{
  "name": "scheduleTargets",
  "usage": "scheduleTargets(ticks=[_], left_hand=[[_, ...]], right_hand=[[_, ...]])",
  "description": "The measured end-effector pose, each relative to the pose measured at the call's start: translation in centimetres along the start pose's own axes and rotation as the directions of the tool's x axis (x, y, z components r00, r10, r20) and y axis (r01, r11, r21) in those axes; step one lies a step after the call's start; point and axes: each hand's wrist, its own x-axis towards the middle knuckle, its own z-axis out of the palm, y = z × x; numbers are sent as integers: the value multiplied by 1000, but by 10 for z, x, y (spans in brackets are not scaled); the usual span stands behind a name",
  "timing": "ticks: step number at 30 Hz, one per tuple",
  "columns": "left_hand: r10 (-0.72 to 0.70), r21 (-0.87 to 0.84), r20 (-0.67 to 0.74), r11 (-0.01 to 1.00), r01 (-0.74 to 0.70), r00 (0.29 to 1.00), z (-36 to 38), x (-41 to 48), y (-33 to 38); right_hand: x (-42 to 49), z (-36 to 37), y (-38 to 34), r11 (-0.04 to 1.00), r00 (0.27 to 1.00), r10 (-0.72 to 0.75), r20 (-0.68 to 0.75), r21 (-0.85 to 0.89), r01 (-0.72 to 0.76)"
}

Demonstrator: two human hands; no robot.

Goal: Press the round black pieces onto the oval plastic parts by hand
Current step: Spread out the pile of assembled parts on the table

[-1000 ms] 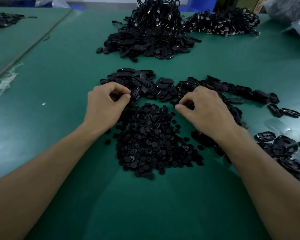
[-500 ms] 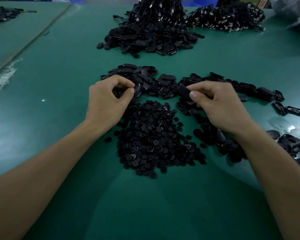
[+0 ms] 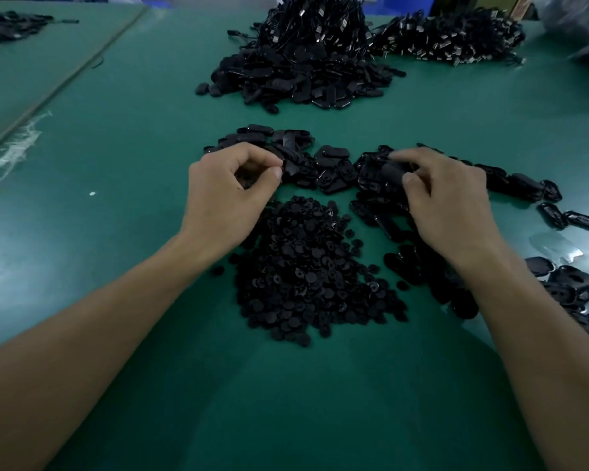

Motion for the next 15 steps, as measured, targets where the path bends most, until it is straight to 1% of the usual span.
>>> scheduleTargets(ticks=[3,7,10,15], left_hand=[[-12,18,0,1000,12,1000,0,0,-5],[-31,34,-16,999,31,999,-2,1,-11],[-46,28,-23,999,46,999,-2,2,-15],[-46,27,-22,999,47,999,-2,2,-16]], right_hand=[[-2,1,-3,984,987,-77,144,-147,98],[-8,4,-14,963,967,-65,246,-240,125],[-8,4,-17,957,968,-42,249,-268,111],[-2,7,-6,965,984,-61,166,-243,101]])
